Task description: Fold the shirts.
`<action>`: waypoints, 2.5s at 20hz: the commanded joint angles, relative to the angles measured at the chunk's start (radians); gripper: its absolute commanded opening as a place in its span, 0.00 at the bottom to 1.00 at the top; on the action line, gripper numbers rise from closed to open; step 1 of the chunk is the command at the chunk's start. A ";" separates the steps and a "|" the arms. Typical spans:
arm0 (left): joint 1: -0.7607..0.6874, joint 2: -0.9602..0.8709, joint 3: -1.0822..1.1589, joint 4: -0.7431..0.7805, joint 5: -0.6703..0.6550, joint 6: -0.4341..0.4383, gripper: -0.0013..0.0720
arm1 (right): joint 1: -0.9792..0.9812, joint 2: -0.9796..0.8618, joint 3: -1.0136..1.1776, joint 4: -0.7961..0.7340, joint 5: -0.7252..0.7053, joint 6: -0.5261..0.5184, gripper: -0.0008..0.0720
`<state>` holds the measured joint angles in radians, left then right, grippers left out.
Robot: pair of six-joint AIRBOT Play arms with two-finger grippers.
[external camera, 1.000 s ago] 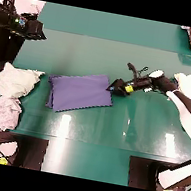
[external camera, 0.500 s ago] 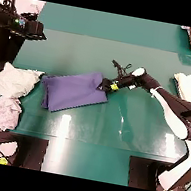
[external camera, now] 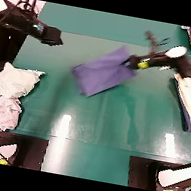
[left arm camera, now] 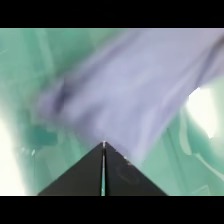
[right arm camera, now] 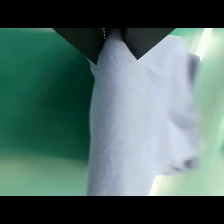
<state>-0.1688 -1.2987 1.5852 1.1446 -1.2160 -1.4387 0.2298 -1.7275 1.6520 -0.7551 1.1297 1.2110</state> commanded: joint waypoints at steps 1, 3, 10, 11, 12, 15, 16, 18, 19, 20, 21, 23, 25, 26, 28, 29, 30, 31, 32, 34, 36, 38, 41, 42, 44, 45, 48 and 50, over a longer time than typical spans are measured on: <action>-0.119 0.000 0.000 0.000 0.109 -0.002 0.05 | -0.264 0.102 0.032 -0.051 -0.004 0.023 0.04; -0.178 -0.005 0.000 0.000 0.179 -0.002 0.05 | -0.412 0.127 0.032 -0.051 -0.014 0.023 0.04; -0.299 -0.008 -0.001 0.000 0.319 -0.002 0.05 | -0.706 0.126 0.032 -0.048 -0.074 0.024 0.04; -0.299 -0.008 -0.001 0.000 0.318 -0.002 0.05 | -0.723 0.126 0.032 -0.048 -0.076 0.024 0.03; -0.299 -0.008 -0.001 0.001 0.318 -0.002 0.05 | -0.735 0.126 0.039 -0.048 -0.071 0.024 0.04; -0.299 -0.008 -0.002 0.001 0.319 -0.002 0.05 | -0.754 0.126 0.137 -0.048 -0.036 0.024 0.03; -0.299 -0.008 -0.003 0.001 0.318 -0.002 0.05 | -0.755 0.126 0.185 -0.049 -0.016 0.024 0.04; -0.299 -0.008 -0.004 0.001 0.318 -0.002 0.05 | -0.758 0.127 0.288 -0.052 0.036 0.023 0.04; -0.299 -0.008 -0.004 0.001 0.318 -0.002 0.05 | -0.762 0.127 0.328 -0.054 0.063 0.023 0.03; -0.299 -0.008 -0.004 0.000 0.316 -0.002 0.05 | -0.769 0.127 0.366 -0.055 0.095 0.024 0.04; -0.299 -0.008 -0.004 0.000 0.311 -0.002 0.05 | -0.771 0.128 0.389 -0.058 0.122 0.024 0.04; -0.299 -0.008 -0.004 0.000 0.301 -0.002 0.05 | -0.794 0.157 0.375 -0.060 0.161 0.027 0.03; -0.299 -0.008 -0.004 0.001 0.288 -0.001 0.05 | -0.820 0.210 0.290 -0.071 0.169 0.027 0.04; -0.299 -0.008 -0.004 0.001 0.284 -0.001 0.05 | -0.835 0.236 0.244 -0.101 0.186 0.027 0.04; -0.299 -0.008 -0.004 0.001 0.279 -0.001 0.05 | -0.867 0.286 0.153 -0.167 0.219 0.027 0.04; -0.299 -0.008 -0.004 0.001 0.280 -0.001 0.05 | -0.886 0.311 0.107 -0.192 0.237 0.026 0.04; -0.299 -0.008 -0.004 0.001 0.280 -0.001 0.05 | -0.905 0.336 0.061 -0.224 0.261 0.027 0.04; -0.299 -0.008 -0.004 0.001 0.280 -0.001 0.05 | -0.927 0.361 0.012 -0.266 0.288 0.027 0.04; -0.299 -0.008 -0.004 0.001 0.279 -0.001 0.05 | -0.952 0.386 -0.035 -0.308 0.317 0.027 0.04; -0.299 -0.008 -0.004 0.001 0.280 -0.001 0.05 | -1.001 0.433 -0.132 -0.374 0.361 0.027 0.07; -0.299 -0.008 -0.004 0.001 0.279 -0.001 0.05 | -1.051 0.486 -0.233 -0.402 0.365 0.027 0.53; -0.299 -0.008 -0.004 0.001 0.275 -0.001 0.05 | -1.106 0.530 -0.315 -0.400 0.353 0.027 0.68; -0.299 -0.008 -0.004 0.000 0.267 -0.001 0.05 | -1.150 0.568 -0.345 -0.362 0.355 0.028 0.68; -0.299 -0.008 -0.004 0.000 0.265 -0.001 0.05 | -1.147 0.582 -0.345 -0.308 0.345 0.028 0.68; -0.299 -0.008 -0.004 0.002 0.271 0.000 0.05 | -1.106 0.610 -0.344 -0.174 0.326 0.028 0.68; -0.299 -0.008 -0.004 0.002 0.272 -0.001 0.05 | -1.068 0.622 -0.345 -0.123 0.319 0.028 0.68; -0.299 -0.007 -0.004 0.000 0.254 -0.001 0.05 | -0.879 0.650 -0.345 -0.023 0.298 0.027 0.68; -0.299 -0.007 -0.004 0.000 0.266 -0.001 0.05 | -0.726 0.664 -0.344 -0.025 0.278 0.027 0.68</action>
<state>-0.4671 -1.3067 1.5814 1.1454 -0.9535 -1.4395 -0.6613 -1.0882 1.3102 -0.8505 1.4349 1.2392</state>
